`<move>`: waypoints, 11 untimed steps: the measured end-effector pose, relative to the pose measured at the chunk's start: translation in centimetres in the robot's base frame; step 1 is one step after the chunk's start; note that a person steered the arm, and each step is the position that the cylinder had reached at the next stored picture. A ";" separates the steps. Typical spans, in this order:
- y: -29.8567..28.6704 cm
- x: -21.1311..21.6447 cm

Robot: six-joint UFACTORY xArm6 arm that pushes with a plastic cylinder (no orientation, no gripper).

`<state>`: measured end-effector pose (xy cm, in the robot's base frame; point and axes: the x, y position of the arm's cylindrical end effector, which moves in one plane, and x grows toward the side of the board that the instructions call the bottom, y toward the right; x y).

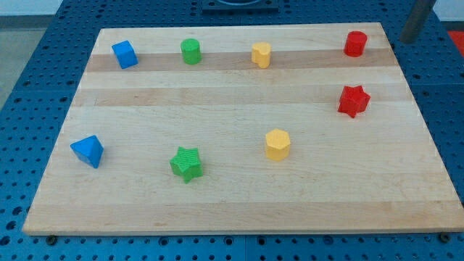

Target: Push the green circle diagonally bottom to the blue cube

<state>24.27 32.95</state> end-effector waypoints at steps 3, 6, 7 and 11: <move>-4.1 -2.4; -12.1 -2.5; -15.6 -2.5; -27.1 -2.5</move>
<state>21.81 5.83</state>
